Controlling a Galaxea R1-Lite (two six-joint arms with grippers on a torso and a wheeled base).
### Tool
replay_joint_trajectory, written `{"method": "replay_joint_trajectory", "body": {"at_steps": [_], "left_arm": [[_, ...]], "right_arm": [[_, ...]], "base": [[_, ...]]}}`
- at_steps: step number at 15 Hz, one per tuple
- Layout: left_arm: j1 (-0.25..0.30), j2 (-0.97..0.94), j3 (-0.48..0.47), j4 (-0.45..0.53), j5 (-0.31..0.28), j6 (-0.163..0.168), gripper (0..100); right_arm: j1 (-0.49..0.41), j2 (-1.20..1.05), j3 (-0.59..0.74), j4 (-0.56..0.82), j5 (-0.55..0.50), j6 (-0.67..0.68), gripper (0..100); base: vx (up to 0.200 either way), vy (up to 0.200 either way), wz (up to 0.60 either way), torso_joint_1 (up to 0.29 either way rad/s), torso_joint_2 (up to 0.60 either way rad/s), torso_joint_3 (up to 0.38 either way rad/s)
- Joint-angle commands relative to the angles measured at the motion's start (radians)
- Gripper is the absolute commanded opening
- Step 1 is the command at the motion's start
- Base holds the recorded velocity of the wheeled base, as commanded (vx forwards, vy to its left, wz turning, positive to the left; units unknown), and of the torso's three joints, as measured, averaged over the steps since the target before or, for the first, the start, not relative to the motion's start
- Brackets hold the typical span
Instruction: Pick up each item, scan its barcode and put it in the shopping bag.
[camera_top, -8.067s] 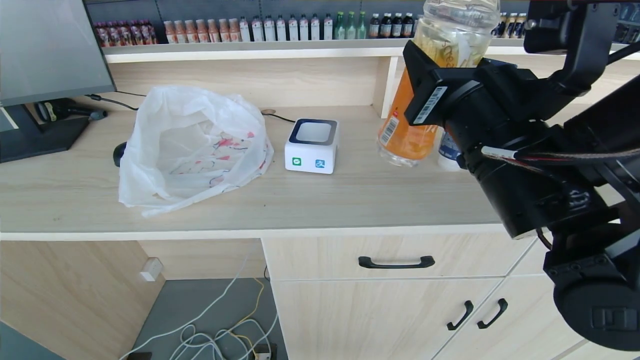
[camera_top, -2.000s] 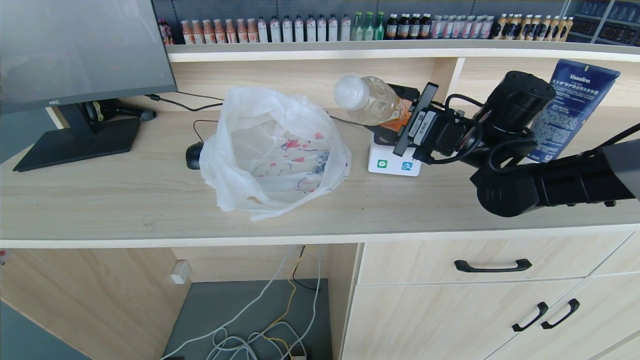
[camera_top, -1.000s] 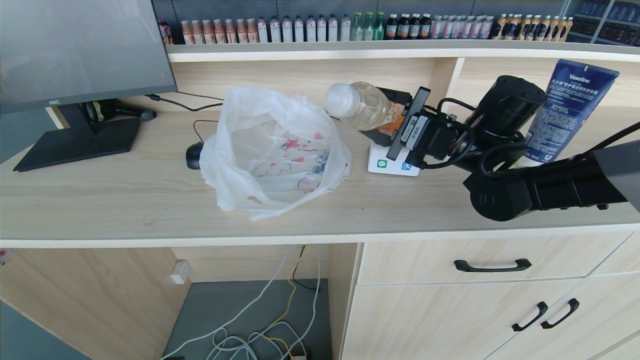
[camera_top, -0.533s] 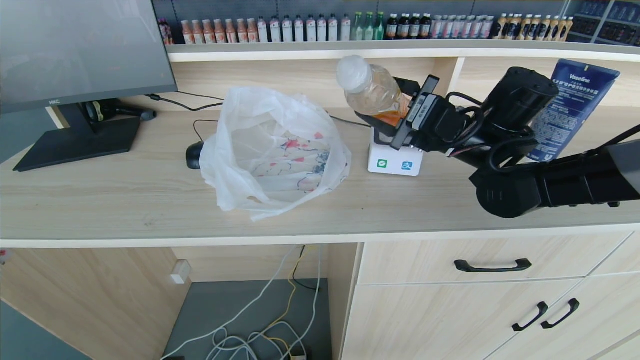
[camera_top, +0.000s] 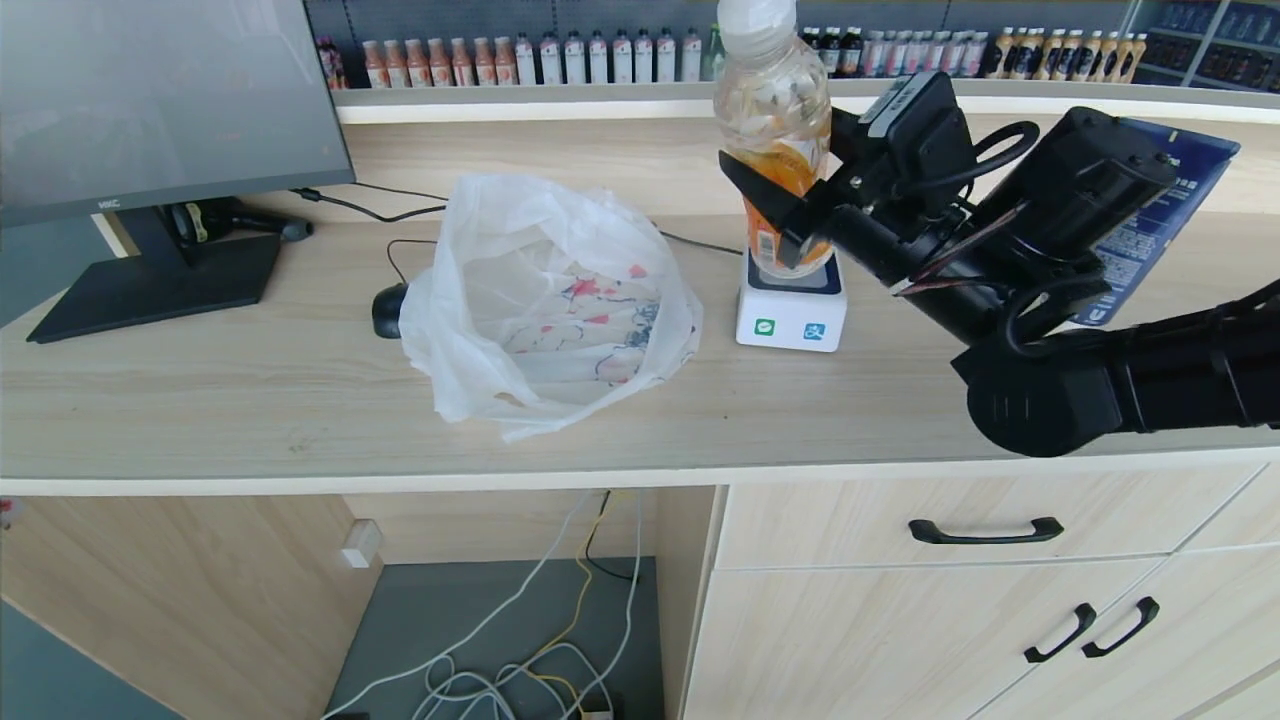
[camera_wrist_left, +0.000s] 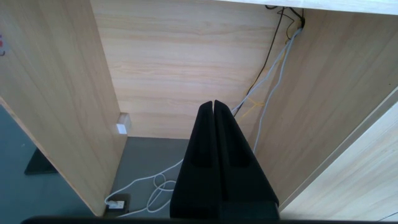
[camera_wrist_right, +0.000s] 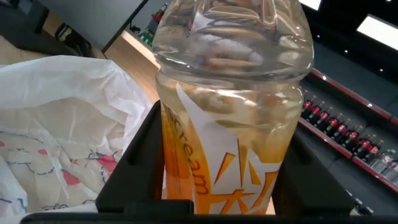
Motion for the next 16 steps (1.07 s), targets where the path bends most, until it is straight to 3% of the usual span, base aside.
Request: {"method": "replay_joint_trajectory", "body": {"at_steps": [1,4,8,12,16], "left_arm": [[0.000,0.000,0.000,0.000,0.000,0.000,0],[0.000,0.000,0.000,0.000,0.000,0.000,0],[0.000,0.000,0.000,0.000,0.000,0.000,0],[0.000,0.000,0.000,0.000,0.000,0.000,0],[0.000,0.000,0.000,0.000,0.000,0.001,0]], "right_arm": [[0.042,-0.079,0.097,-0.028,-0.060,0.073,0],[0.027,-0.142,0.207,-0.060,-0.103,0.231,0],[0.027,-0.208,0.253,-0.081,-0.316,0.409,0],[0.028,-0.262,0.327,-0.133,-0.460,0.469,0],[0.023,-0.280,0.376,-0.175,-0.494,0.498,0]], "base": [[0.000,0.000,0.00,0.000,0.00,0.000],[0.000,0.000,0.00,0.000,0.00,0.000],[0.000,0.000,0.00,0.000,0.00,0.000],[0.000,0.000,0.00,0.000,0.00,0.000],[0.000,0.000,0.00,0.000,0.00,0.000]]}}
